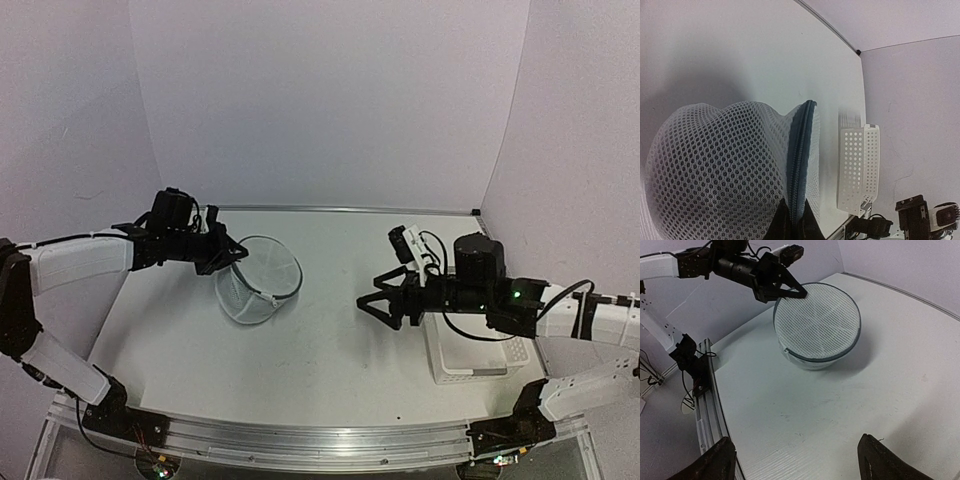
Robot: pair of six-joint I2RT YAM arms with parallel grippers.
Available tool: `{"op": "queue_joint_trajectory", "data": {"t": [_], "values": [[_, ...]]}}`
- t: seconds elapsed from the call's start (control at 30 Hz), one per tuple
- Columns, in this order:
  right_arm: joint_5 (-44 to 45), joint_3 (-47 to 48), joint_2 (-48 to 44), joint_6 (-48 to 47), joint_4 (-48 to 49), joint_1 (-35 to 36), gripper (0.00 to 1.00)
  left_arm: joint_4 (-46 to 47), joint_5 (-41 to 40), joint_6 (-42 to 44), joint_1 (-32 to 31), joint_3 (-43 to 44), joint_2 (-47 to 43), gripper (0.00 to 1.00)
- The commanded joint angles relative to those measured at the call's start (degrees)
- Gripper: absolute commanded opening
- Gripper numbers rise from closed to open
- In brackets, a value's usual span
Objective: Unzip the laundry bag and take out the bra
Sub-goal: Pick up the laundry bag at the center of the board.
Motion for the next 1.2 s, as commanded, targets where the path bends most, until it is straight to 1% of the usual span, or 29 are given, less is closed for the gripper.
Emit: {"op": "queue_joint_trajectory", "data": {"t": [0.0,0.13,0.33,0.67,0.8,0.97,1.17], "values": [[-2.4,-1.0,3.2,-1.6,13.0,3.5,0.83,13.9,2.6,-9.8,-0.5,-4.5,-5.2,0.0],[-0.2,-2.8,7.6,-2.8,21.7,6.8,0.78,18.2,2.3,-14.9,-1.3,-8.4,-6.7,0.0],[11.2,-4.6,14.2,-6.4,31.7,11.8,0.75,24.4,0.6,-21.4,-2.8,-13.1,-8.6,0.0],[22.8,-4.7,27.6,-4.7,47.4,15.5,0.68,35.8,-2.3,-30.4,-5.3,-19.8,-8.3,0.0],[24.6,-4.1,31.9,-3.6,51.5,15.8,0.67,39.5,-3.2,-32.0,-6.0,-20.9,-7.0,0.0],[24.6,-2.6,36.6,-1.8,54.4,15.9,0.64,43.8,-1.8,-33.4,-6.7,-21.4,-3.8,0.0],[21.9,0.3,41.1,-0.3,56.9,16.0,0.6,45.5,-1.9,-33.9,-7.0,-22.4,-2.6,0.0]]}}
